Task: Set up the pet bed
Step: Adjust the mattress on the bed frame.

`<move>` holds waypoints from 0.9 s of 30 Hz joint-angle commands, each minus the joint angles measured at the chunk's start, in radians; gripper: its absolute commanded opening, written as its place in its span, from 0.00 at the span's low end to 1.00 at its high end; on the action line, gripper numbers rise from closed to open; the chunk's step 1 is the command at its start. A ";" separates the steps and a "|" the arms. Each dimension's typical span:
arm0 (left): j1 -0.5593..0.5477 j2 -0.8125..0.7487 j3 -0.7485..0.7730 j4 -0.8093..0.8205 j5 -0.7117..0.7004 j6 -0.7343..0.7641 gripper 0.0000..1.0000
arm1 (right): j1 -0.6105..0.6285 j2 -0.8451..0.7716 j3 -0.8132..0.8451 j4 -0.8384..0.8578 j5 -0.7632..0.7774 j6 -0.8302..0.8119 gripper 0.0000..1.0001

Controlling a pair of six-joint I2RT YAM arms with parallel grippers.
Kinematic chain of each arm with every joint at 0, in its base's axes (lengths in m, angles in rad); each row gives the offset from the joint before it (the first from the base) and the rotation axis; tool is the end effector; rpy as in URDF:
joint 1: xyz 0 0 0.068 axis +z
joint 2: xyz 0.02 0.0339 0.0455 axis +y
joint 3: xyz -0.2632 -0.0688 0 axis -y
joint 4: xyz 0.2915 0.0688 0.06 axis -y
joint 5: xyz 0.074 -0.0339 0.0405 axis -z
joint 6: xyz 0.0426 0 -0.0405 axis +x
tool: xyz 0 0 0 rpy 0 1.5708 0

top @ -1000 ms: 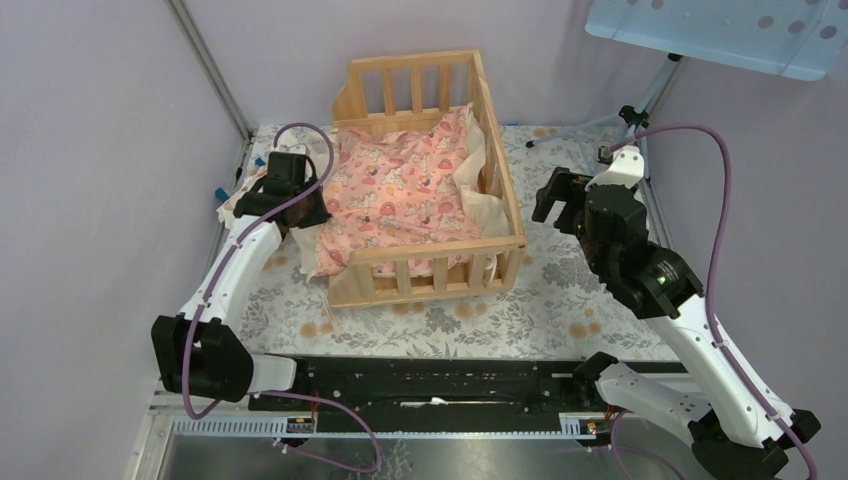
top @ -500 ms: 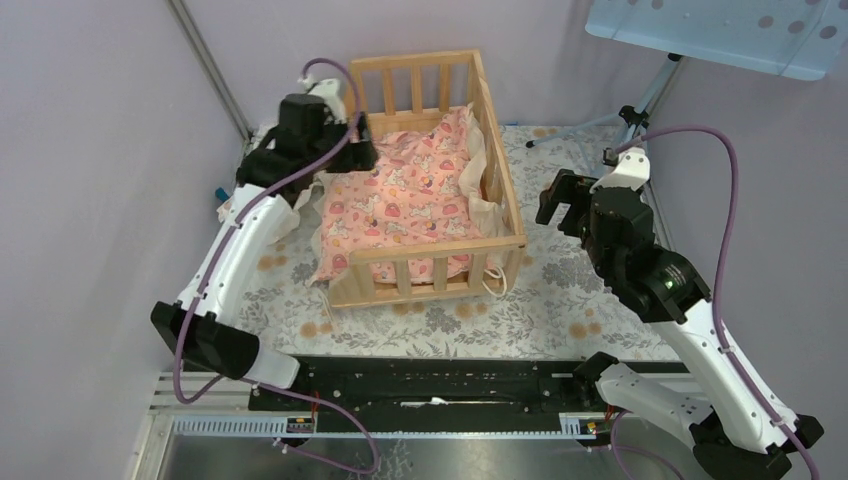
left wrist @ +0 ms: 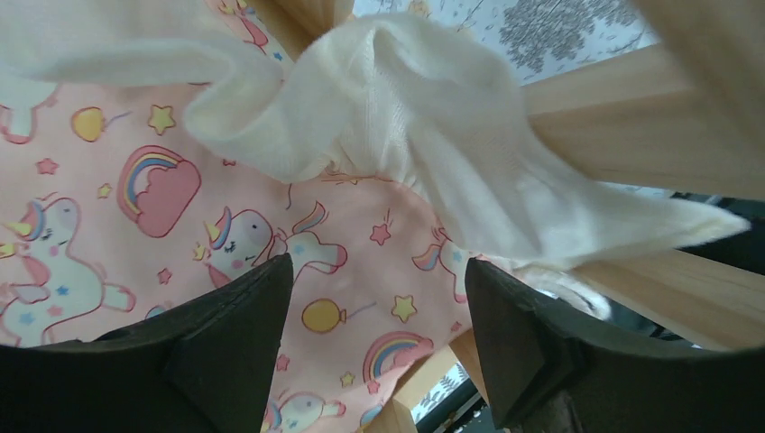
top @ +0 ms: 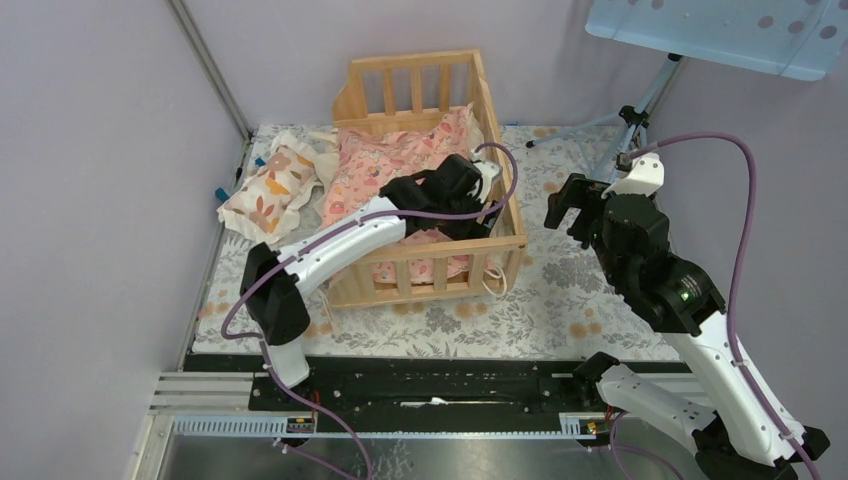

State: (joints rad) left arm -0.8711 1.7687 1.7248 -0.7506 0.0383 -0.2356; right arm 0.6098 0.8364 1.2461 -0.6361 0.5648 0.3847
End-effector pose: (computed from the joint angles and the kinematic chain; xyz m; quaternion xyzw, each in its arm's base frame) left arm 0.2868 -0.3432 0.3355 0.2960 0.8769 -0.2139 0.3126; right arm 0.1723 0.0926 0.4553 0.0880 0.7662 0.0936 0.6296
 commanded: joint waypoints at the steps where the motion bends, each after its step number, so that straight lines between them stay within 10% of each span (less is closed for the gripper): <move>1: -0.022 0.002 -0.004 0.033 0.007 0.000 0.77 | 0.004 -0.011 0.015 0.003 0.027 -0.005 0.96; 18: -0.049 0.003 -0.180 0.083 -0.058 -0.069 0.75 | 0.005 -0.004 -0.007 0.018 0.012 -0.004 0.97; 27: -0.044 -0.005 -0.205 0.125 -0.052 -0.100 0.13 | 0.005 0.001 -0.004 0.021 0.013 -0.007 0.97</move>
State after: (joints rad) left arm -0.9028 1.8053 1.5177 -0.6331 -0.0120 -0.3225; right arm 0.6098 0.8352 1.2442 -0.6426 0.5644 0.3847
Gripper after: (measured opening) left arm 0.272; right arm 0.971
